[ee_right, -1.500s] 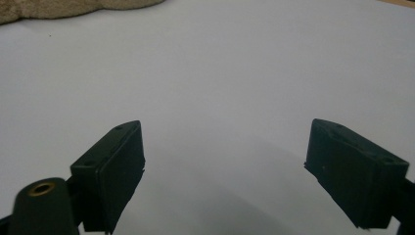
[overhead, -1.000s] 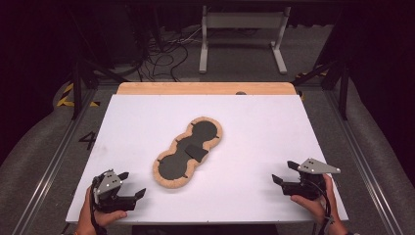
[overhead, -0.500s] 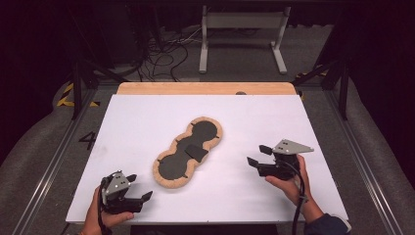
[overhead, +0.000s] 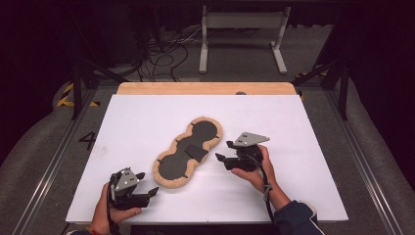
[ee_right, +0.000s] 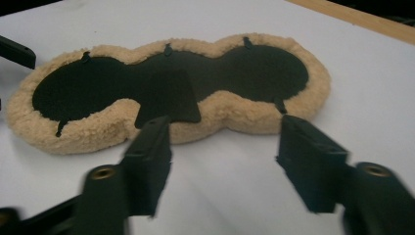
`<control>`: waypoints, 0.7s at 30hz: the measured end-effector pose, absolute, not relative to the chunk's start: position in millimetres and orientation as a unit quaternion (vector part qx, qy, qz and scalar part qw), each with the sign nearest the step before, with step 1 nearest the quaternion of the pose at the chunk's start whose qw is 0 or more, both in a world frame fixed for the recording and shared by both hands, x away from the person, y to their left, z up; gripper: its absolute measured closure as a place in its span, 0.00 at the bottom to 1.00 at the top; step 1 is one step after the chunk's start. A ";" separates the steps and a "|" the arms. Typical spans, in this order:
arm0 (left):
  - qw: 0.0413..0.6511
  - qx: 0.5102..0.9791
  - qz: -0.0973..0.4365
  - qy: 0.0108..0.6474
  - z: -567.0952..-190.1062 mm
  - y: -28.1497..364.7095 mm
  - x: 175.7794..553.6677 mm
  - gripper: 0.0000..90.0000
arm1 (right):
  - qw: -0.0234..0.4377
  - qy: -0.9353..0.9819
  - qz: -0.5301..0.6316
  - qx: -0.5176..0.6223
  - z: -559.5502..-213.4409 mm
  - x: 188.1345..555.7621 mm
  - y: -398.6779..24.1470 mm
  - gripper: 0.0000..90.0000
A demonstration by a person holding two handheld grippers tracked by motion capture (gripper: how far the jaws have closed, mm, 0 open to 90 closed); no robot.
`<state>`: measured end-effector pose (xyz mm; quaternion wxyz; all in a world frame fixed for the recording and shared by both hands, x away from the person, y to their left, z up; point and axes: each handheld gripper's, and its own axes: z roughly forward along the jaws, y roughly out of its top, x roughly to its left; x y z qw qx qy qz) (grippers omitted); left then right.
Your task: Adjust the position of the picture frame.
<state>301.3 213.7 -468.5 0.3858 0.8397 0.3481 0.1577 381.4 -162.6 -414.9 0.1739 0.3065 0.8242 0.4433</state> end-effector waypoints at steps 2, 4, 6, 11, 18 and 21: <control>0.387 0.837 0.159 0.352 -468.6 214.2 300.2 0.51 | 0.176 0.825 0.443 0.303 -414.5 383.0 -160.4 0.64; 0.390 0.837 0.153 0.352 -467.9 216.6 299.5 0.61 | 0.182 0.824 0.443 0.303 -414.0 390.3 -156.0 0.77; 0.395 0.837 0.149 0.348 -466.5 217.7 298.4 0.79 | 0.177 0.820 0.446 0.312 -413.8 399.5 -153.9 0.88; 0.394 0.847 0.131 0.334 -465.5 210.1 295.0 0.98 | 0.190 0.823 0.429 0.320 -414.0 422.6 -146.3 1.00; 0.388 0.848 0.137 0.334 -464.6 203.3 297.0 0.95 | 0.190 0.835 0.401 0.326 -424.2 445.3 -133.6 1.00; 0.390 0.841 0.140 0.348 -464.4 208.7 298.7 0.94 | 0.194 0.838 0.393 0.326 -427.0 450.0 -129.1 1.00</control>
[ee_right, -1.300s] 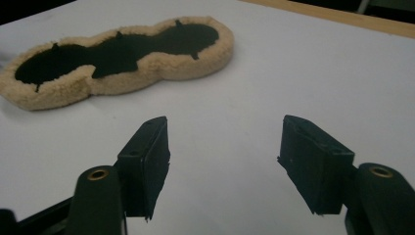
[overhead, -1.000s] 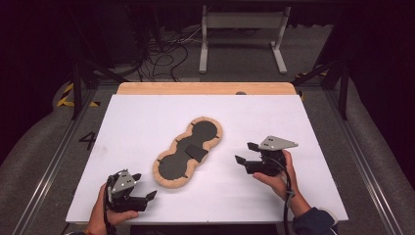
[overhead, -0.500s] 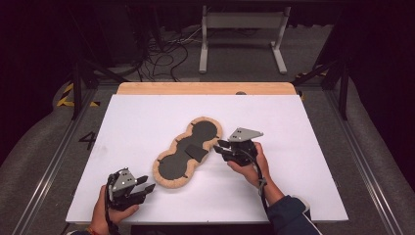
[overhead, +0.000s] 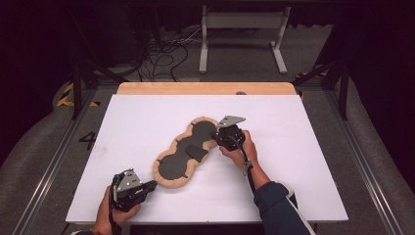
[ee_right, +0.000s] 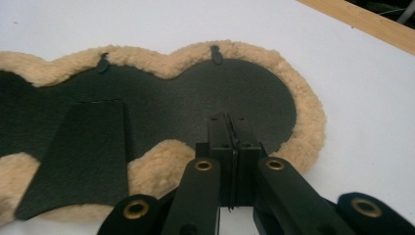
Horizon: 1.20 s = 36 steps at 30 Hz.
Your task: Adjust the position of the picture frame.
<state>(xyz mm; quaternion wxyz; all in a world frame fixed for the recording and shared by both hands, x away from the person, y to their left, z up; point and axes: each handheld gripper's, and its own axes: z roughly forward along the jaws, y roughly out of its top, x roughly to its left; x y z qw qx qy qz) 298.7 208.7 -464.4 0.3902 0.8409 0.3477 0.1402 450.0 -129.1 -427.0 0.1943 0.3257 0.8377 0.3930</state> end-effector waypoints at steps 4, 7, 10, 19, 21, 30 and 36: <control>0.401 0.829 0.136 0.366 -463.5 217.4 303.1 0.96 | 0.207 0.832 0.392 0.335 -422.7 455.7 -133.9 1.00; 0.397 0.832 0.136 0.365 -463.8 218.0 305.2 0.97 | 0.209 0.823 0.394 0.352 -420.6 463.1 -140.7 1.00; 0.398 0.830 0.129 0.370 -465.0 216.5 307.2 0.98 | 0.207 0.819 0.398 0.359 -419.7 468.9 -144.2 1.00; 0.395 0.828 0.124 0.379 -466.8 210.4 314.8 0.96 | 0.141 0.863 0.378 0.304 -427.9 467.9 -127.6 1.00; 0.391 0.832 0.130 0.372 -466.2 210.2 315.9 0.97 | 0.137 0.872 0.361 0.301 -431.1 467.3 -126.3 1.00; 0.388 0.833 0.135 0.371 -466.1 208.3 317.1 0.96 | 0.127 0.877 0.350 0.305 -429.6 464.6 -129.8 1.00; 0.388 0.834 0.133 0.370 -466.6 209.5 321.6 0.96 | 0.111 0.889 0.331 0.296 -424.6 460.6 -133.9 1.00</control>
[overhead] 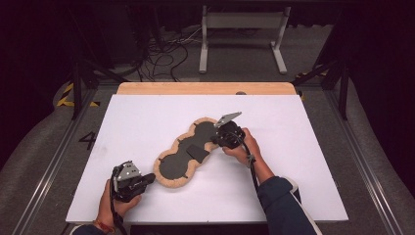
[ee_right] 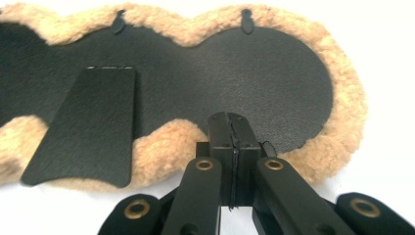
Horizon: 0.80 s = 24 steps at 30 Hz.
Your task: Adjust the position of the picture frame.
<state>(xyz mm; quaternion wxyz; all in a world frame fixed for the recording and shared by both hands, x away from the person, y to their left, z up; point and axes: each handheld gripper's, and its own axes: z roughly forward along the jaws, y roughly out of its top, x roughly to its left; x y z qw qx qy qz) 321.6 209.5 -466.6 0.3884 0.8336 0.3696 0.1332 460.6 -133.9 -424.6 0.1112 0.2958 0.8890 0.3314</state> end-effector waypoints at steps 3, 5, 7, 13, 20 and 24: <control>0.382 0.834 0.135 0.374 -468.4 209.5 325.8 0.96 | 0.097 0.898 0.313 0.294 -424.8 457.4 -137.0 1.00; 0.379 0.835 0.136 0.375 -469.4 209.4 330.0 0.97 | 0.087 0.924 0.256 0.271 -435.5 452.1 -136.9 1.00; 0.378 0.835 0.136 0.376 -469.1 209.7 332.5 0.98 | 0.089 0.911 0.297 0.273 -435.7 446.4 -143.6 1.00; 0.388 0.823 0.141 0.390 -464.0 217.1 345.8 0.98 | 0.126 0.862 0.362 0.333 -430.0 452.8 -166.8 1.00; 0.411 0.811 0.148 0.390 -455.1 215.8 350.9 0.99 | 0.182 0.821 0.399 0.366 -423.8 458.0 -175.6 1.00; 0.407 0.821 0.142 0.374 -454.8 213.3 336.8 0.99 | 0.176 0.814 0.406 0.377 -424.3 469.1 -177.7 1.00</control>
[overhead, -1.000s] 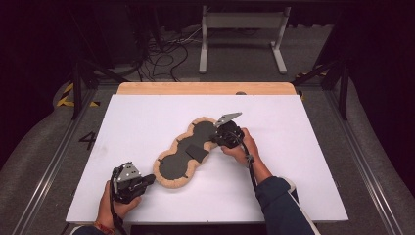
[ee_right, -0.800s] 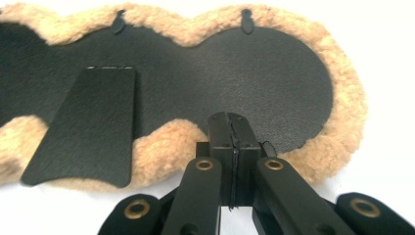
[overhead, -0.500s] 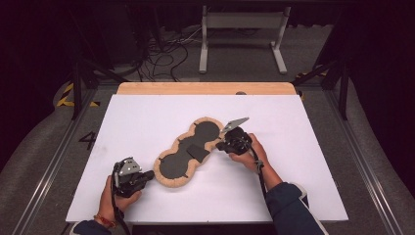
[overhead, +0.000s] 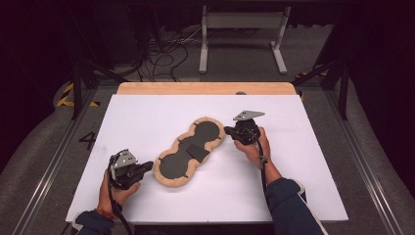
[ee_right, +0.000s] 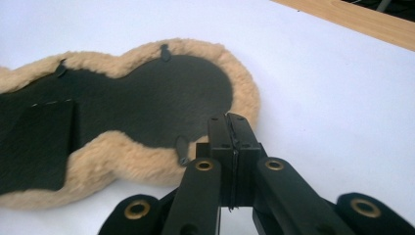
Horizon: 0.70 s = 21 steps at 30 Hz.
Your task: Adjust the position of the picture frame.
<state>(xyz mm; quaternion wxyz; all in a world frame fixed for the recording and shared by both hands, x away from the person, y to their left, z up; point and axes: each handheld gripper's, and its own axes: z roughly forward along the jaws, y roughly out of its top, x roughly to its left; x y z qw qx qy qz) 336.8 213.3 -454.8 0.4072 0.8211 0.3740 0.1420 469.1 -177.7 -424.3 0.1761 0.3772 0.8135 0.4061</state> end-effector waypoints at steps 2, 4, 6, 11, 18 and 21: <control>0.407 0.824 0.133 0.371 -456.7 209.9 328.4 1.00 | 0.174 0.808 0.414 0.382 -422.2 476.6 -176.5 1.00; 0.405 0.828 0.131 0.364 -457.8 205.2 321.3 1.00 | 0.172 0.808 0.416 0.379 -417.1 483.0 -170.1 1.00; 0.409 0.828 0.127 0.361 -455.9 201.2 314.1 0.99 | 0.169 0.814 0.417 0.367 -410.8 488.1 -158.4 1.00; 0.417 0.836 0.110 0.340 -451.7 190.0 299.4 0.99 | 0.162 0.840 0.401 0.328 -405.1 497.4 -116.2 1.00; 0.397 0.854 0.096 0.323 -460.1 164.6 289.5 0.98 | 0.142 0.874 0.375 0.276 -410.5 502.8 -52.2 1.00; 0.389 0.860 0.094 0.316 -463.6 158.5 289.4 0.97 | 0.141 0.881 0.359 0.273 -414.5 506.0 -43.4 1.00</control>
